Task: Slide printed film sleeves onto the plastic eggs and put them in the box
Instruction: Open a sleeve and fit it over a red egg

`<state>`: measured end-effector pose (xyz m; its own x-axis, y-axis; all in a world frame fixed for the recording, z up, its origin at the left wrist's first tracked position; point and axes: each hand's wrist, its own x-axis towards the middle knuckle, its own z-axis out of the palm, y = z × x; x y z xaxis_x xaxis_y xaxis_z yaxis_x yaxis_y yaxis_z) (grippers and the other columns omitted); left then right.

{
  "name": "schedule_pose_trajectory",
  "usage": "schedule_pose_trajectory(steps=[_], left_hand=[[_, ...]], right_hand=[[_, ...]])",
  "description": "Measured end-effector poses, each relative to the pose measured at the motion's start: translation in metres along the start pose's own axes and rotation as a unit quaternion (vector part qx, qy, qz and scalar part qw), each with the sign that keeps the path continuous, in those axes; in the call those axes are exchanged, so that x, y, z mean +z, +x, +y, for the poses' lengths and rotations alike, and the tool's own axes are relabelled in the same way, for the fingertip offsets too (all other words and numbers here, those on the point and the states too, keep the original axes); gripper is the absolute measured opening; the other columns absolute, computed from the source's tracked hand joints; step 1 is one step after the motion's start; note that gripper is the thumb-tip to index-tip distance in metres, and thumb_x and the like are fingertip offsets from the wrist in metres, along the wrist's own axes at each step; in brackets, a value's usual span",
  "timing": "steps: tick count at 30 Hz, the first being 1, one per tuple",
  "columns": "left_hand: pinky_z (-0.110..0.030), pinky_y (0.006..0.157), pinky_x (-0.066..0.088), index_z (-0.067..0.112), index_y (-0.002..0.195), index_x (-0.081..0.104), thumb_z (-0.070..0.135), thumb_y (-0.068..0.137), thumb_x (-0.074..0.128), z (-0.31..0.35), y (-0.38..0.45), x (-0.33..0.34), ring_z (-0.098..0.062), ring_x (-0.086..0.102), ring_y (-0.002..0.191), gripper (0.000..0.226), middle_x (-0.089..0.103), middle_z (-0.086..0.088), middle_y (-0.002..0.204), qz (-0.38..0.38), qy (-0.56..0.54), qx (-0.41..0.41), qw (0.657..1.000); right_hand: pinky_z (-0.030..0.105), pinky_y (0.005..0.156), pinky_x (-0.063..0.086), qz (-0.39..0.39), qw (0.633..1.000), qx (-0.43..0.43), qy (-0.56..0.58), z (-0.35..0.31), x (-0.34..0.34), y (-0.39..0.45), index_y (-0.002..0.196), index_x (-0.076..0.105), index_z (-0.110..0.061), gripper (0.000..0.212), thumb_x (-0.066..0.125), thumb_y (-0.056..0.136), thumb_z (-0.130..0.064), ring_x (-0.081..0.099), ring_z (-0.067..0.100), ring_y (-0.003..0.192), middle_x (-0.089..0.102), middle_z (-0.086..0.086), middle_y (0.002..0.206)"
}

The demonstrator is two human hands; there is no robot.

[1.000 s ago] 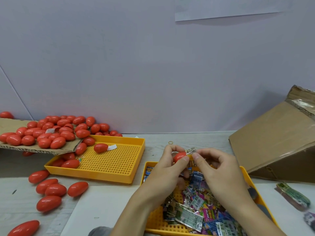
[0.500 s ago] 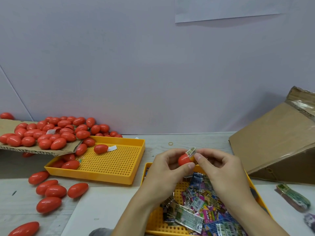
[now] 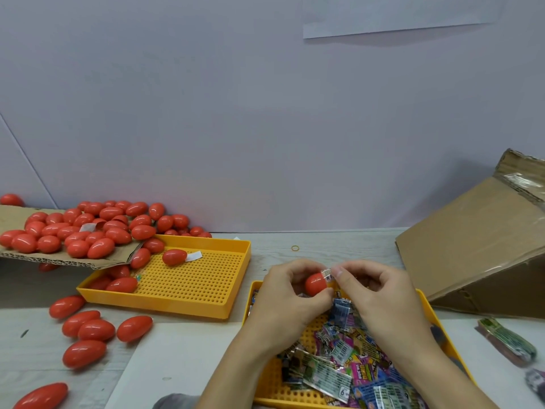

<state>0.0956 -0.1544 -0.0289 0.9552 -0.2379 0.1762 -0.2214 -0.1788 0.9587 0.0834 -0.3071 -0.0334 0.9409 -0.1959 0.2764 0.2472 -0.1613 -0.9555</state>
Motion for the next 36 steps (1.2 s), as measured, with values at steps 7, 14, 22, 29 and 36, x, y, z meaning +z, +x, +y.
schedule_pose_trajectory(steps=[7, 14, 22, 29, 36], left_hand=[[-0.017, 0.06, 0.049, 0.017, 0.116, 0.065, 0.014, 0.087, 0.075, 0.0024, 0.0003, -0.0006, -0.01, 0.07, 0.071, 0.031, 0.075, -0.008, 0.089, -0.023, -0.045, -0.032, 0.998], [-0.018, 0.06, 0.048, 0.018, 0.114, 0.064, 0.021, 0.088, 0.075, 0.001, -0.0005, -0.001, -0.007, 0.068, 0.069, 0.029, 0.075, -0.003, 0.084, -0.046, -0.024, -0.044, 0.998], [-0.025, 0.071, 0.058, 0.018, 0.109, 0.067, 0.019, 0.087, 0.075, -0.0014, 0.0022, -0.0022, -0.013, 0.071, 0.08, 0.023, 0.073, -0.003, 0.092, -0.017, 0.041, -0.031, 0.999], [-0.04, 0.084, 0.059, 0.021, 0.106, 0.071, 0.021, 0.082, 0.074, -0.0064, 0.0038, -0.0027, -0.012, 0.07, 0.089, 0.024, 0.074, 0.003, 0.094, -0.021, 0.095, -0.005, 0.995], [-0.042, 0.091, 0.056, 0.025, 0.116, 0.073, 0.024, 0.084, 0.076, -0.0066, 0.0059, -0.0065, -0.013, 0.07, 0.1, 0.033, 0.075, 0.008, 0.105, -0.029, 0.097, 0.01, 0.995]], right_hand=[[0.028, 0.073, 0.056, 0.01, 1.0, 0.025, 0.012, 0.0001, -0.0017, 0.0005, 0.083, 0.077, -0.022, 0.005, 0.073, 0.085, -0.026, 0.071, 0.01, 0.081, 0.075, -0.005, 0.081], [0.024, 0.071, 0.052, 0.011, 0.998, 0.041, 0.037, -0.0017, -0.001, 0.0009, 0.081, 0.078, -0.022, 0.004, 0.075, 0.083, -0.023, 0.071, 0.008, 0.08, 0.076, -0.005, 0.08], [0.016, 0.066, 0.049, -0.02, 0.998, 0.045, 0.036, -0.0077, 0.001, -0.0016, 0.078, 0.079, -0.022, 0.018, 0.071, 0.081, -0.038, 0.07, 0.005, 0.078, 0.076, -0.004, 0.078], [0.009, 0.058, 0.049, -0.005, 0.999, 0.052, 0.003, -0.0058, 0.0055, -0.0042, 0.071, 0.077, -0.026, 0.019, 0.07, 0.089, -0.027, 0.068, -0.002, 0.075, 0.075, -0.011, 0.074], [0.025, 0.071, 0.052, -0.004, 0.998, 0.053, 0.017, -0.0079, 0.0072, -0.0057, 0.075, 0.078, -0.027, 0.016, 0.069, 0.089, -0.026, 0.069, 0.003, 0.078, 0.075, -0.008, 0.077]])
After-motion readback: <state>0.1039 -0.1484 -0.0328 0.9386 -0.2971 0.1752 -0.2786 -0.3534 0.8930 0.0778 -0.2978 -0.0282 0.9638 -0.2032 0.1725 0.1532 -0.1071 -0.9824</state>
